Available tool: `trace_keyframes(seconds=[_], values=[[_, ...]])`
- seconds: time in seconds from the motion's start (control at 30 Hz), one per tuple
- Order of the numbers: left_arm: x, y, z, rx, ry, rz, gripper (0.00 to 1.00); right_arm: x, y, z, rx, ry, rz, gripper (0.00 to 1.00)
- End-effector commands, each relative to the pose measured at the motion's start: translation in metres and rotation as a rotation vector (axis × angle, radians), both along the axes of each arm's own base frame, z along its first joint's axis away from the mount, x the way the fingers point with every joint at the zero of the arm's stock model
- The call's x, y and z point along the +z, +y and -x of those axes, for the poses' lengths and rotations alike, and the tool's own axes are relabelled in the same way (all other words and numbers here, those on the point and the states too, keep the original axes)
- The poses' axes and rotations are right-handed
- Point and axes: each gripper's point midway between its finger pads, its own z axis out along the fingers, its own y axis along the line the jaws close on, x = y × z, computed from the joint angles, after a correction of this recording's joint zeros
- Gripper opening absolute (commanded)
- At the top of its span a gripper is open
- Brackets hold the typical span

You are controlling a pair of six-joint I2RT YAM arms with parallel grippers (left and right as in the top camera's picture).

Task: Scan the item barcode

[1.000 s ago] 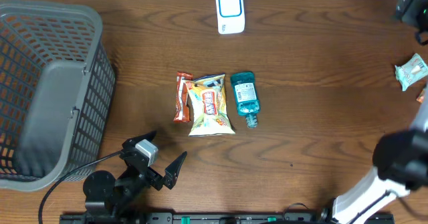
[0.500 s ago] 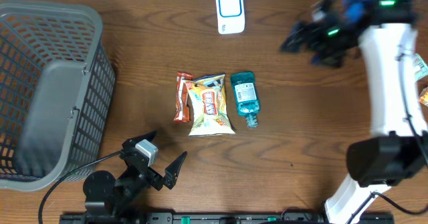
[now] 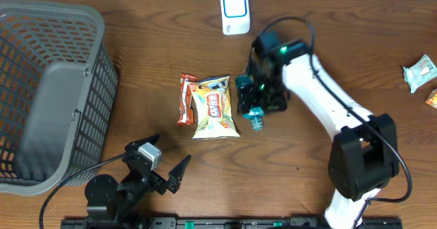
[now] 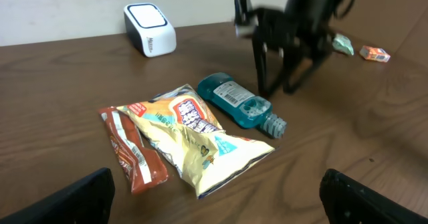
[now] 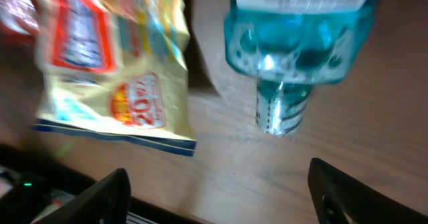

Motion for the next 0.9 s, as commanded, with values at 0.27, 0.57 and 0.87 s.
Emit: trace_keyframes(seconds=[0.27,0.57,0.87], values=[[0.001,0.0,0.0,-0.006,-0.015,-0.013,0.98,-0.035,-0.025,-0.001,-0.002,-0.071,0.174,0.78],[0.001,0.0,0.0,-0.006,-0.016,-0.013,0.98,-0.086,-0.032,-0.001,-0.037,-0.145,0.187,0.54],[0.001,0.0,0.0,-0.006,-0.015,-0.013,0.98,-0.087,-0.026,-0.015,-0.043,-0.203,0.157,0.19]])
